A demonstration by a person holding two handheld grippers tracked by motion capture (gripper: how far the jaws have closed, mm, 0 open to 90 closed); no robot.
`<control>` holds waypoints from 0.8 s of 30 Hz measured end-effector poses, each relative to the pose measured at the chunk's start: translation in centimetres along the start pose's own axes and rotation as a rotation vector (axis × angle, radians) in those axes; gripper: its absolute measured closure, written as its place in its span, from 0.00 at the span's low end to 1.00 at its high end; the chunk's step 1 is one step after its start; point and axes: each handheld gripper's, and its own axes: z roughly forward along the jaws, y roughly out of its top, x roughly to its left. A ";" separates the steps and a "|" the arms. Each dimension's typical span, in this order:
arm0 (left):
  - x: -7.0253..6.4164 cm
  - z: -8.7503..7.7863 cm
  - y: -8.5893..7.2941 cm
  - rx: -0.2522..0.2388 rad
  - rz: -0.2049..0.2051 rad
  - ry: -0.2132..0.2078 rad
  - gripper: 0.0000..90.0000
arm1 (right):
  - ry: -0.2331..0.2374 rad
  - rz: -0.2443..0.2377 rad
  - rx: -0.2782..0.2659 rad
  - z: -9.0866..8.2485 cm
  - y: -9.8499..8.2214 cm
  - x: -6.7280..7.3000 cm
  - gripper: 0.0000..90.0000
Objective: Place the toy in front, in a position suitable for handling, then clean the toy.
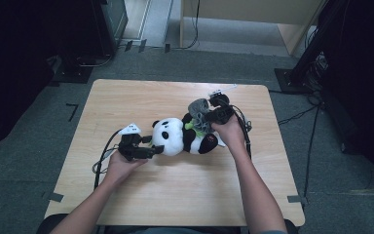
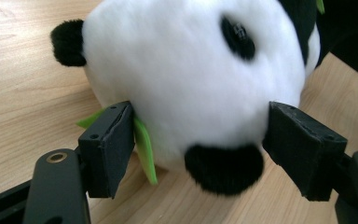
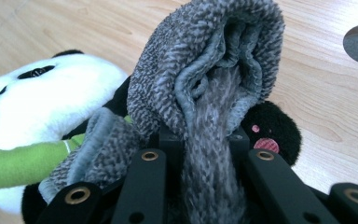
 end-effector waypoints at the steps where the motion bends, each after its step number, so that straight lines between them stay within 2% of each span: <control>1: -0.2 0.2 -0.2 -0.005 0.017 0.013 0.28 | 0.005 0.012 -0.004 0.2 0.0 -0.2 0.86; 3: -0.2 0.4 -0.4 -0.013 0.034 0.018 0.26 | 0.014 0.030 -0.006 0.4 0.1 -0.3 0.86; 7: 0.1 1.3 -0.7 -0.046 0.035 0.013 0.23 | 0.011 0.018 -0.010 0.6 0.2 -0.2 0.86; 13: -0.2 1.2 -0.5 -0.032 0.033 0.049 0.44 | 0.015 0.008 -0.019 0.4 0.1 -0.2 0.85; 16: -0.3 1.2 -0.4 -0.020 0.033 0.065 0.56 | 0.047 0.014 -0.063 -0.6 0.3 0.1 0.85; 18: -0.4 1.2 -0.2 -0.015 0.027 0.065 0.61 | 0.058 0.006 -0.097 -1.4 0.4 0.6 0.85; 21: -0.3 1.0 0.1 -0.002 0.003 0.057 0.65 | 0.080 -0.014 -0.140 -3.0 0.7 1.4 0.85; 24: -0.3 0.9 0.6 0.001 -0.034 0.050 0.66 | 0.141 -0.030 -0.190 -4.9 1.1 2.9 0.85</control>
